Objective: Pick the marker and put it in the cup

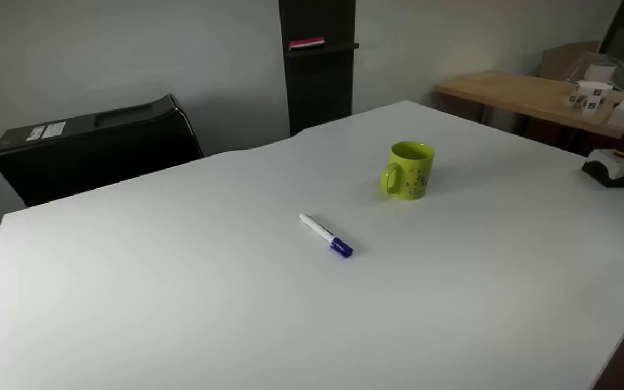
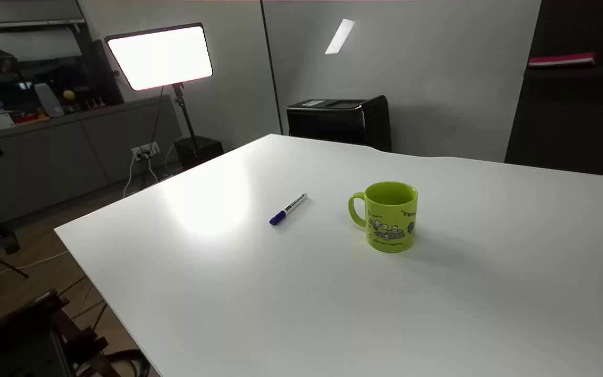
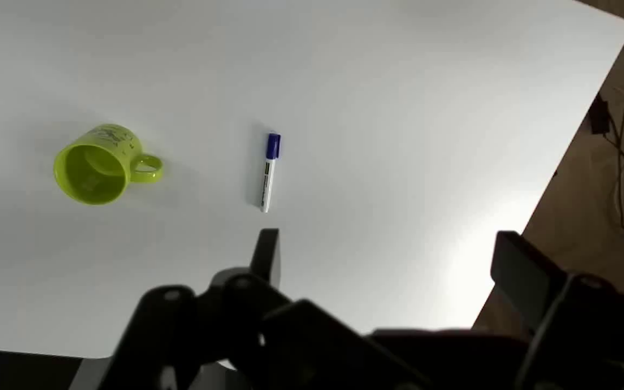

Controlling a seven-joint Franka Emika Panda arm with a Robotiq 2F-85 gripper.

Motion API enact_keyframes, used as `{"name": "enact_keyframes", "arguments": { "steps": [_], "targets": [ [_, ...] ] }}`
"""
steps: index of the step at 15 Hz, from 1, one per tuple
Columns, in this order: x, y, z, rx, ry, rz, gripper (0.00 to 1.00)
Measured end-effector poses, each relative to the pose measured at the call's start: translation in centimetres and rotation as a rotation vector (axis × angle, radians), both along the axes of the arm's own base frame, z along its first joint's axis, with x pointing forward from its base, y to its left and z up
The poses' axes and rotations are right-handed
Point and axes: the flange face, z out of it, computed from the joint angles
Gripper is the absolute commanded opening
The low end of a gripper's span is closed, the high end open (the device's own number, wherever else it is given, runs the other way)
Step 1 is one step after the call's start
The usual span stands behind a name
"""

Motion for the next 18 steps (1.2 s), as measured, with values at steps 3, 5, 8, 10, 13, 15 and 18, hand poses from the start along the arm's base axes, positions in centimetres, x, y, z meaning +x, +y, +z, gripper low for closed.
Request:
{"name": "enact_keyframes", "arguments": {
  "steps": [3,5,8,10,13,15,18],
  "targets": [
    [0.0,0.0,0.1,0.001,-0.004,0.001,1.0],
    [0.0,0.0,0.1,0.001,-0.004,0.001,1.0],
    [0.0,0.0,0.1,0.001,-0.004,0.001,1.0],
    [0.0,0.0,0.1,0.001,-0.004,0.001,1.0],
    [0.0,0.0,0.1,0.001,-0.004,0.002,1.0],
    [0.1,-0.1,-0.1,-0.003,-0.003,0.002,1.0],
    [0.8,-0.6,-2.5,-0.017,0.02,-0.012,1.0]
  ]
}}
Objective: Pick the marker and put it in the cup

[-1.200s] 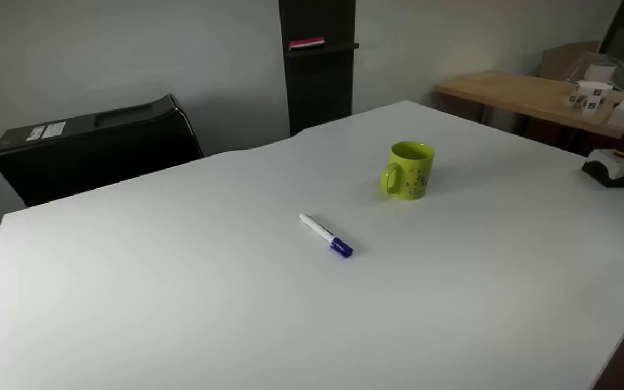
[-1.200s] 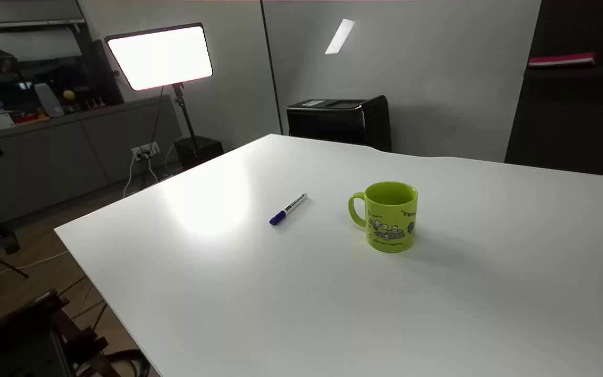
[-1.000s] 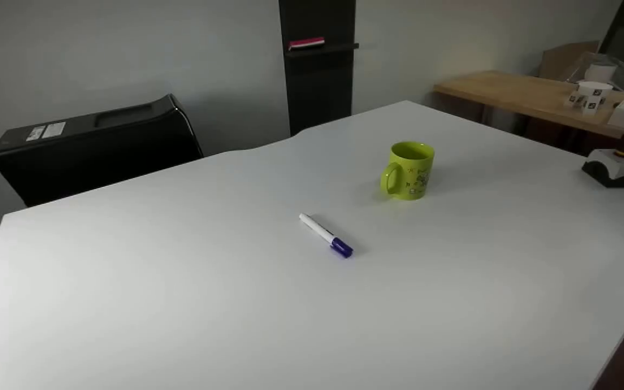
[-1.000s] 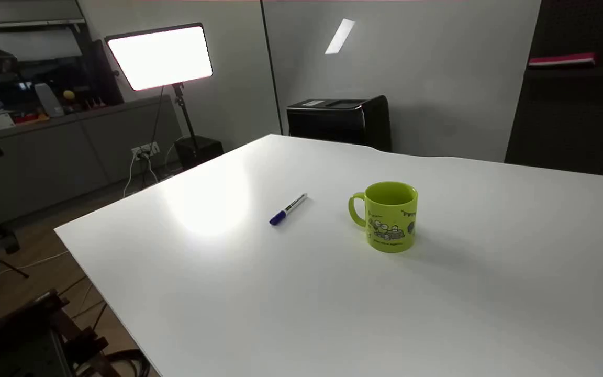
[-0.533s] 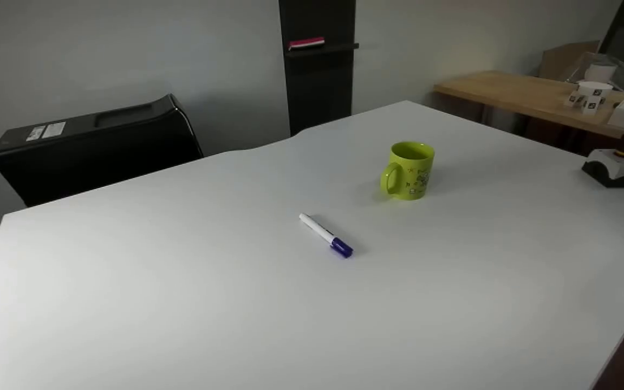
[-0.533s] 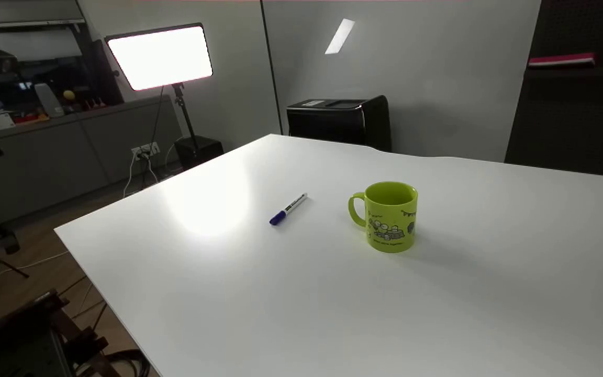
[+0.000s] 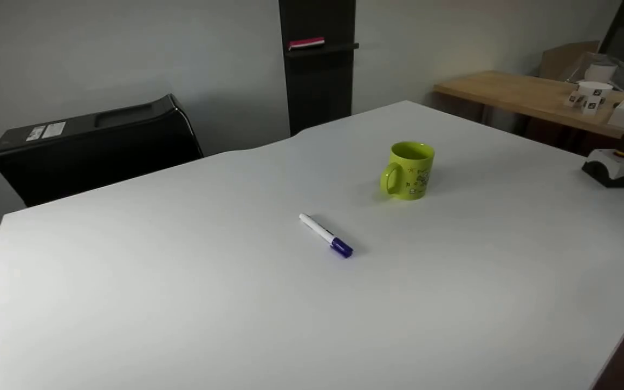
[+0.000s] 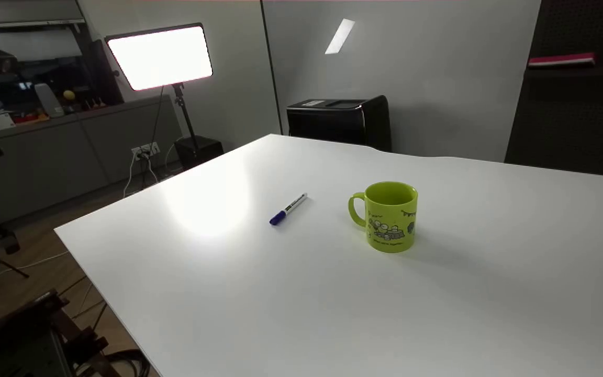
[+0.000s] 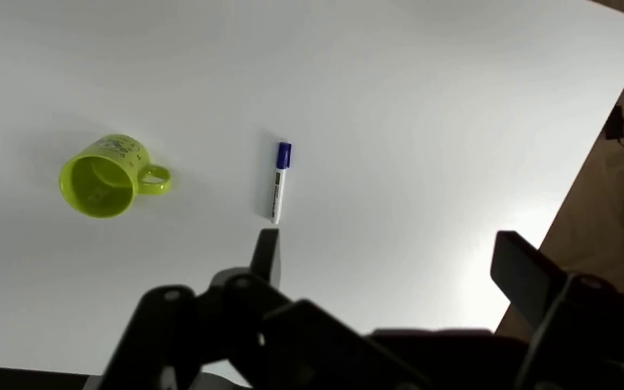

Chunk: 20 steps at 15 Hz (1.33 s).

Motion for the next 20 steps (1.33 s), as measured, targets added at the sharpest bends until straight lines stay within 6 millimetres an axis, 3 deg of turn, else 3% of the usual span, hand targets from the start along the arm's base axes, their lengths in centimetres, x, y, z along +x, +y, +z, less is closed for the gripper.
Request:
{"name": "enact_keyframes", "arguments": {
  "steps": [7,12,20],
  "targets": [
    [2.7,-2.4,-9.0,-0.028,-0.024,-0.061,1.0],
    [2.8,-2.7,-13.8,-0.047,-0.09,-0.065,1.0],
    [2.8,-2.6,-14.3,-0.047,-0.083,-0.065,1.0]
  ]
}}
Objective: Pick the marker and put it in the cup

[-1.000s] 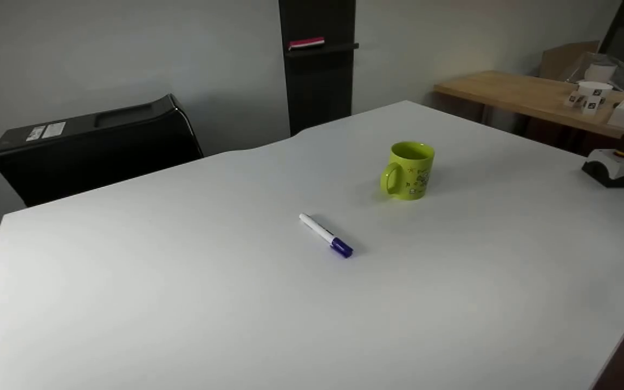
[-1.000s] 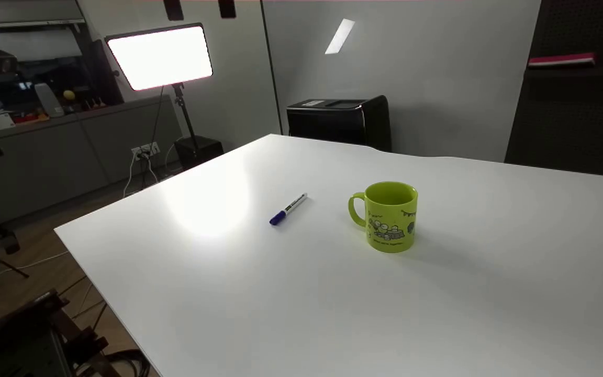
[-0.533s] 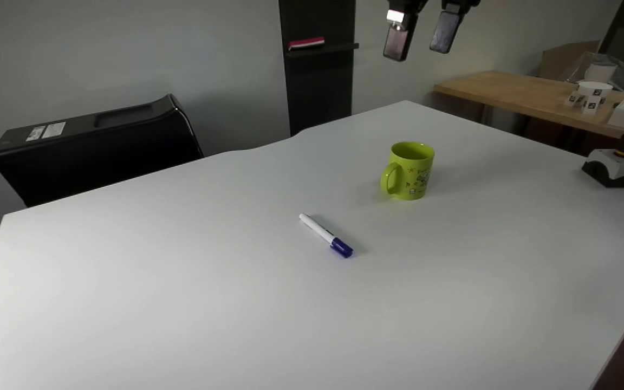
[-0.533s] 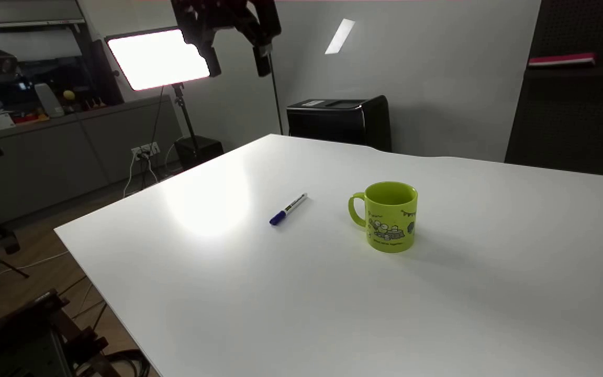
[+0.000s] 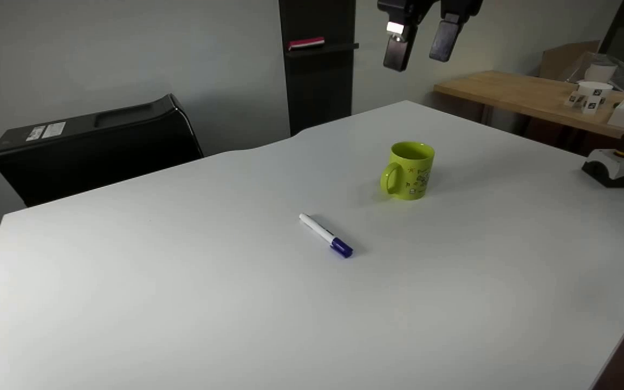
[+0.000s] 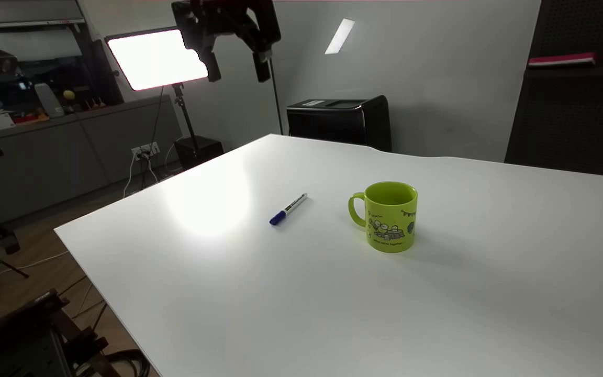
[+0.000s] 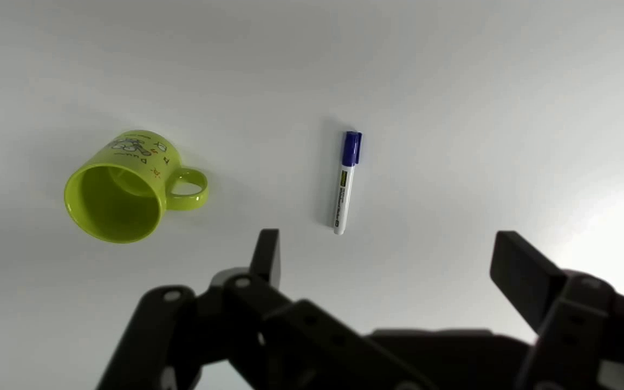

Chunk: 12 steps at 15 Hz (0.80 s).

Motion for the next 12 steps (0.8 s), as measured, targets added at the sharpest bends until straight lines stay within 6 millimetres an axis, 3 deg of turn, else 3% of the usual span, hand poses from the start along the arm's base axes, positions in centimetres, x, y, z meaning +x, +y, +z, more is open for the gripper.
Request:
{"name": "enact_keyframes", "arguments": {
  "steps": [3,5,12],
  "targets": [
    [0.0,0.0,-0.1,0.0,0.003,0.0,1.0],
    [0.1,0.0,-1.3,-0.005,0.026,0.0,1.0],
    [1.8,-0.4,-9.7,-0.047,0.072,0.011,1.0]
  ]
}}
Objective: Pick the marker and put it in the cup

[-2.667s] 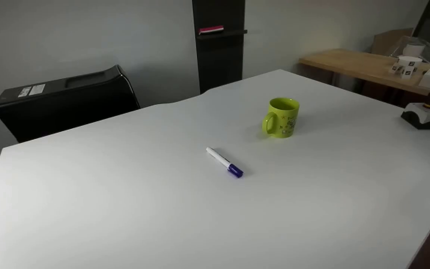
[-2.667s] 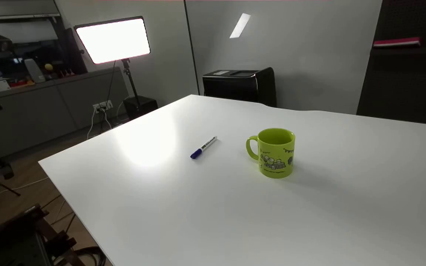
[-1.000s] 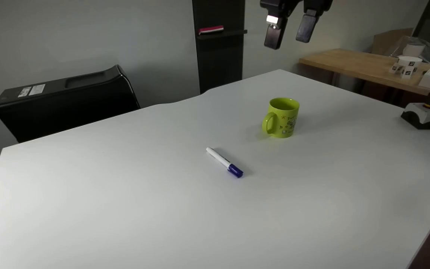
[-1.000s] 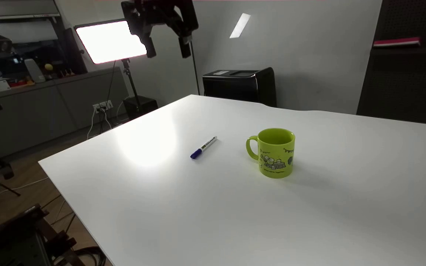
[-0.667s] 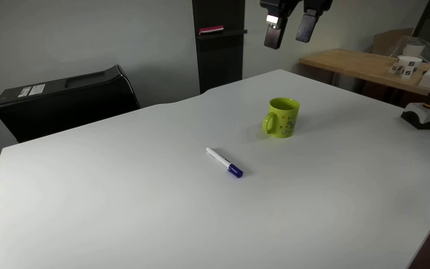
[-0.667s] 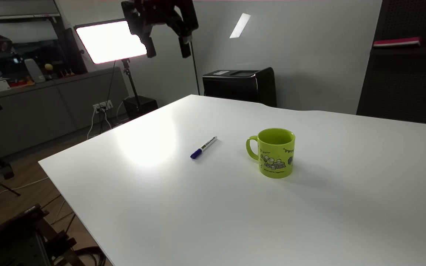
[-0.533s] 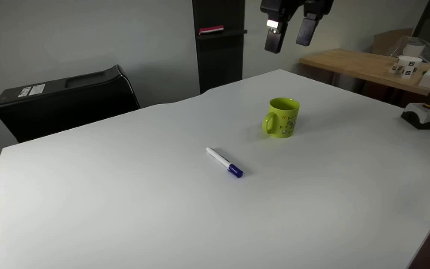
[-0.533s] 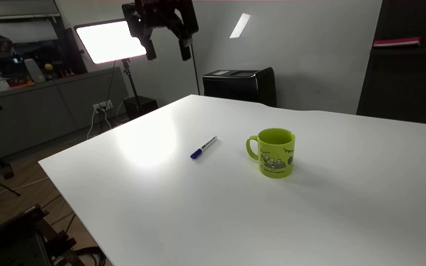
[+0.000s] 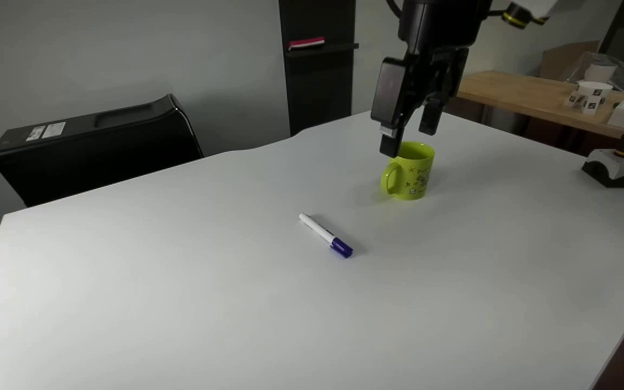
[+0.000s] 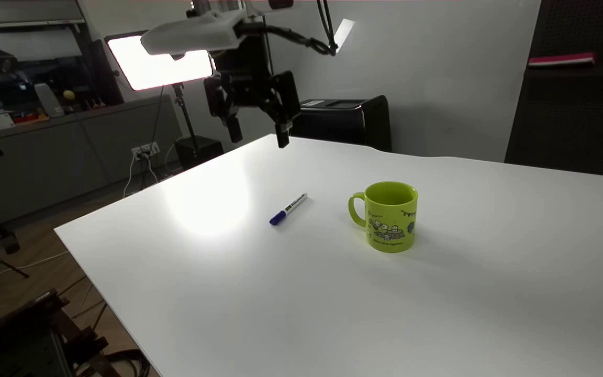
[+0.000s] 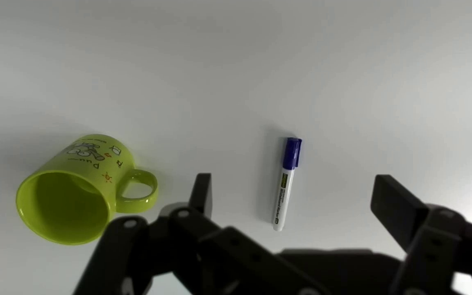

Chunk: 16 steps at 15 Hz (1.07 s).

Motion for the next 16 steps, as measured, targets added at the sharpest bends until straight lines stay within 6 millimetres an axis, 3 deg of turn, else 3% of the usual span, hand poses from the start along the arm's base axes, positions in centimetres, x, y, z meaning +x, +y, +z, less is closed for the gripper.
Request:
{"name": "enact_keyframes", "arguments": {
  "steps": [7,11,16],
  "targets": [
    [0.7,1.9,-5.9,-0.006,-0.044,0.047,1.0],
    [1.0,3.4,-7.5,-0.017,-0.07,0.091,1.0],
    [2.6,3.3,-8.5,-0.036,-0.074,0.08,1.0]
  ]
}}
